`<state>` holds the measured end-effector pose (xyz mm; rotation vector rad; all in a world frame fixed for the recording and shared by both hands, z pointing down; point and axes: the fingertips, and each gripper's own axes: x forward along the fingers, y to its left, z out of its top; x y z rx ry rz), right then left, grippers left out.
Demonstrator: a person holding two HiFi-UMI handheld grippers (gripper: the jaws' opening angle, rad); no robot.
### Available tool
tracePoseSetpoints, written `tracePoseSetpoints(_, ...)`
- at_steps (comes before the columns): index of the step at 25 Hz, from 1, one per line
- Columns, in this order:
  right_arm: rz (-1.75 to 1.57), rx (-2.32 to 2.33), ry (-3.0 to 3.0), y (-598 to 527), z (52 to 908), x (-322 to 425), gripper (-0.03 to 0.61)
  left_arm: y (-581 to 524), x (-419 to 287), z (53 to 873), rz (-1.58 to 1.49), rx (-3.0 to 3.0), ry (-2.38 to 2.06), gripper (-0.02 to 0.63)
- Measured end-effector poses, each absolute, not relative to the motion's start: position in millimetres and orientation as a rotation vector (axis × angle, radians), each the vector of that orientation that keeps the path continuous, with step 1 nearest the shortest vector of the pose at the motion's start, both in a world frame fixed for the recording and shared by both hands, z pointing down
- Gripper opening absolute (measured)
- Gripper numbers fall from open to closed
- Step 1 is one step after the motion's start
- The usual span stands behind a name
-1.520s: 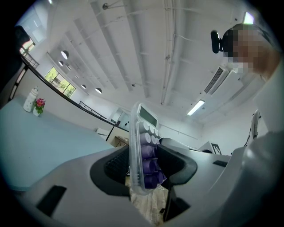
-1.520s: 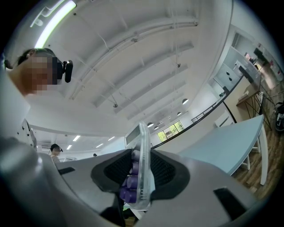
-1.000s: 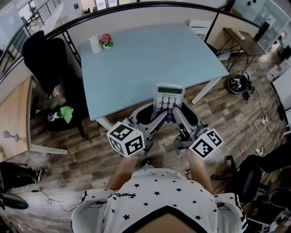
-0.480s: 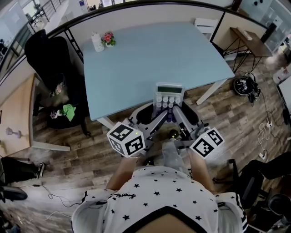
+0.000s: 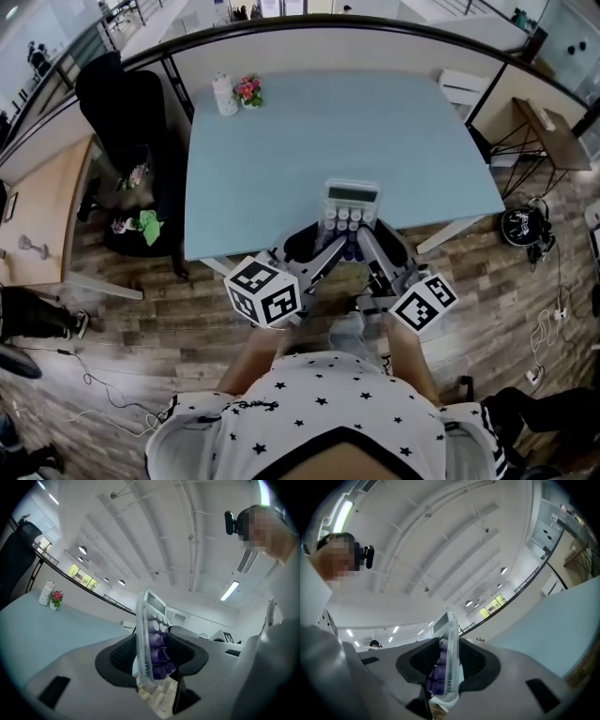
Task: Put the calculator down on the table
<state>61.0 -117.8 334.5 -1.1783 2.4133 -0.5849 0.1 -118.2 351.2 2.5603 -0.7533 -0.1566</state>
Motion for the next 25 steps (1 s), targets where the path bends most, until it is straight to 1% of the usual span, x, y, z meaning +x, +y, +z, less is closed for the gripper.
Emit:
tracePoseSetpoints(13,-0.667,-1.035,2.486,-201.9,339.5,116.8,0.127,-193.6,56.1,356.7,-0.173,2.483,-0.92,0.212)
tracePoseSetpoints(25,-0.732,-0.875,2.548,-258.7,345.2,139.4,0.127,-242.3,80.2,361.5,-0.187,2.408,-1.089,0.212)
